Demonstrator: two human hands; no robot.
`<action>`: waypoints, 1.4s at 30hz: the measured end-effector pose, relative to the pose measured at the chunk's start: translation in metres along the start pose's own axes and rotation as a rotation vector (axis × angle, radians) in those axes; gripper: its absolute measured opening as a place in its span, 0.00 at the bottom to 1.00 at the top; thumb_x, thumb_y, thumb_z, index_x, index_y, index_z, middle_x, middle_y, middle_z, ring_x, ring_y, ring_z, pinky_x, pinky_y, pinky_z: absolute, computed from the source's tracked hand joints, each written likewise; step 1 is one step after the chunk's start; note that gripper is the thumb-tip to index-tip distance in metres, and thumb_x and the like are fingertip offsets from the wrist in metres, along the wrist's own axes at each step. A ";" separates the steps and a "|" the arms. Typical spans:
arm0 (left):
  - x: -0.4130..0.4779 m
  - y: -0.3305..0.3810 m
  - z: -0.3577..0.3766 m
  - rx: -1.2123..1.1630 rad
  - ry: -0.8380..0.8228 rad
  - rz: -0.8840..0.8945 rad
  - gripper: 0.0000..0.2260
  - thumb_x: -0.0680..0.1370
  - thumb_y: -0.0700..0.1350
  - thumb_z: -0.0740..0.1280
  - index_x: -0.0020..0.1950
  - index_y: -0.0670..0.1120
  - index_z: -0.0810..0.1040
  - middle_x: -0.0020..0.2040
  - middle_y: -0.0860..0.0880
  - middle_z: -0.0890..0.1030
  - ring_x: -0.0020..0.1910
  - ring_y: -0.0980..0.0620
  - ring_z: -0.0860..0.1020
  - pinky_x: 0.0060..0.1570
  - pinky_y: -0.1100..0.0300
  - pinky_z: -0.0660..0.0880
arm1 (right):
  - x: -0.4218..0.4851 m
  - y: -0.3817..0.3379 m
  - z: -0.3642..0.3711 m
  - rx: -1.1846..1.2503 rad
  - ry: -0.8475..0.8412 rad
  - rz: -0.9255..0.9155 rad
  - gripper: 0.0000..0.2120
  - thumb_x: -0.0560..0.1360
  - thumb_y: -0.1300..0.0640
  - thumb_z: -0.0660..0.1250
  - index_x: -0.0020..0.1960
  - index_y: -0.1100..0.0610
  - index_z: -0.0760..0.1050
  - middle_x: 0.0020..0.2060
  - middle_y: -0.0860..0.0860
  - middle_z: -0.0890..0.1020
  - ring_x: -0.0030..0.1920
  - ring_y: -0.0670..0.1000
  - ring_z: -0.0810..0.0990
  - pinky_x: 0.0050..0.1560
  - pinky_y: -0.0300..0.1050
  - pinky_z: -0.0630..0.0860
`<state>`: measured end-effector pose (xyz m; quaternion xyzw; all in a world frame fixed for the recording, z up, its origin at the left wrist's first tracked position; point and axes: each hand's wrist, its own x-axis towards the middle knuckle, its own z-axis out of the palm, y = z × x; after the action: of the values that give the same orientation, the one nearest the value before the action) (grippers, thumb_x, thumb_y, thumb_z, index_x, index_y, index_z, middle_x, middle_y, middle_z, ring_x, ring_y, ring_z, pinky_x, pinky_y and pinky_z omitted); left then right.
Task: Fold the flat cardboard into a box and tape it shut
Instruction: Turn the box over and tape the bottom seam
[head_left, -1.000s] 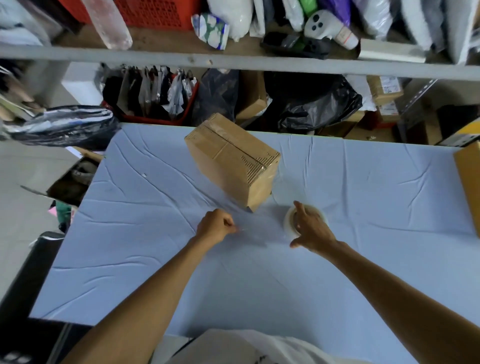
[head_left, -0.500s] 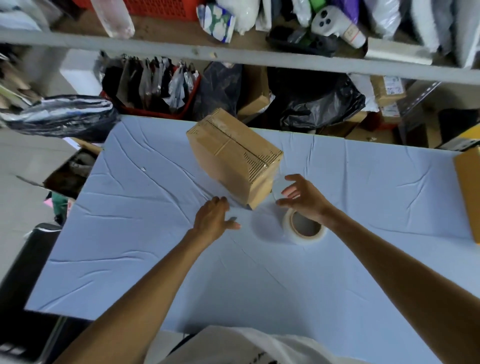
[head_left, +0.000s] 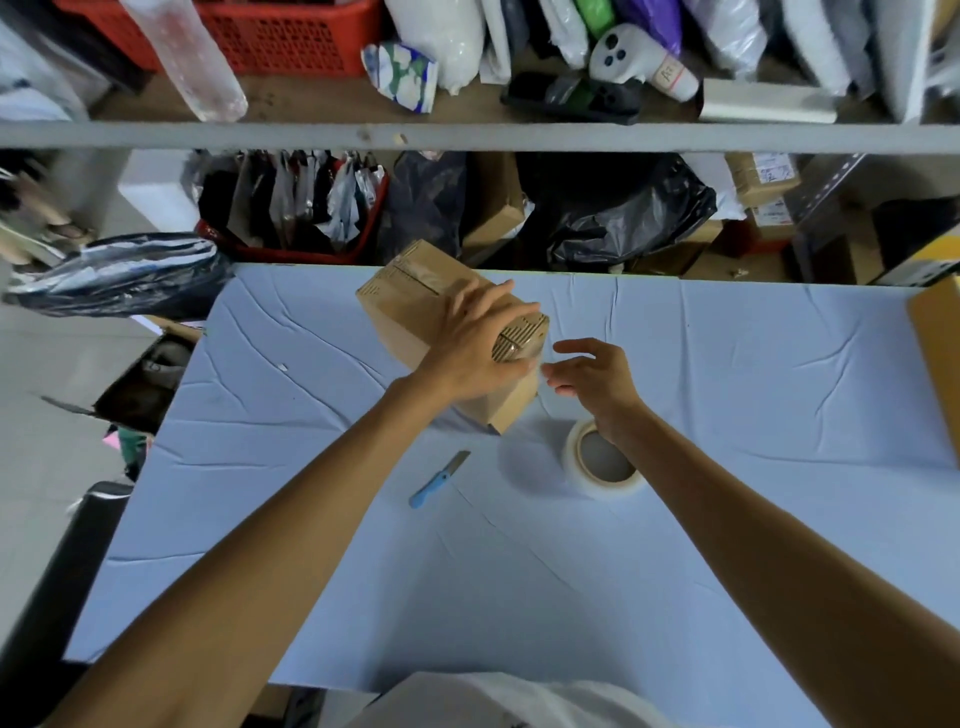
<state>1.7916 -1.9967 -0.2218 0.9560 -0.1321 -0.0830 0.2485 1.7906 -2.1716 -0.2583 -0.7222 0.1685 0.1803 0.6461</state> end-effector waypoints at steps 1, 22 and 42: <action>-0.001 -0.002 0.003 0.018 0.010 0.005 0.29 0.73 0.53 0.70 0.72 0.55 0.67 0.76 0.50 0.57 0.76 0.43 0.47 0.74 0.47 0.45 | 0.002 0.001 0.000 -0.002 0.008 0.000 0.19 0.68 0.69 0.74 0.58 0.67 0.76 0.33 0.57 0.80 0.32 0.50 0.79 0.38 0.38 0.77; 0.009 0.003 0.028 0.261 0.183 -0.050 0.29 0.67 0.45 0.71 0.67 0.55 0.68 0.71 0.48 0.64 0.73 0.39 0.55 0.72 0.38 0.51 | 0.013 0.026 0.013 -0.171 0.288 -0.098 0.13 0.75 0.50 0.68 0.54 0.57 0.71 0.37 0.49 0.79 0.43 0.53 0.81 0.42 0.47 0.76; 0.013 -0.028 -0.020 0.572 -0.150 0.243 0.54 0.59 0.54 0.80 0.77 0.59 0.50 0.76 0.50 0.57 0.65 0.44 0.61 0.66 0.51 0.65 | 0.013 0.029 0.048 0.372 0.051 0.207 0.16 0.73 0.64 0.71 0.55 0.60 0.66 0.34 0.58 0.78 0.32 0.51 0.78 0.35 0.40 0.79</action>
<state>1.8139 -1.9683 -0.2195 0.9555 -0.2813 -0.0825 -0.0327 1.7866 -2.1274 -0.2947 -0.5735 0.2885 0.1932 0.7420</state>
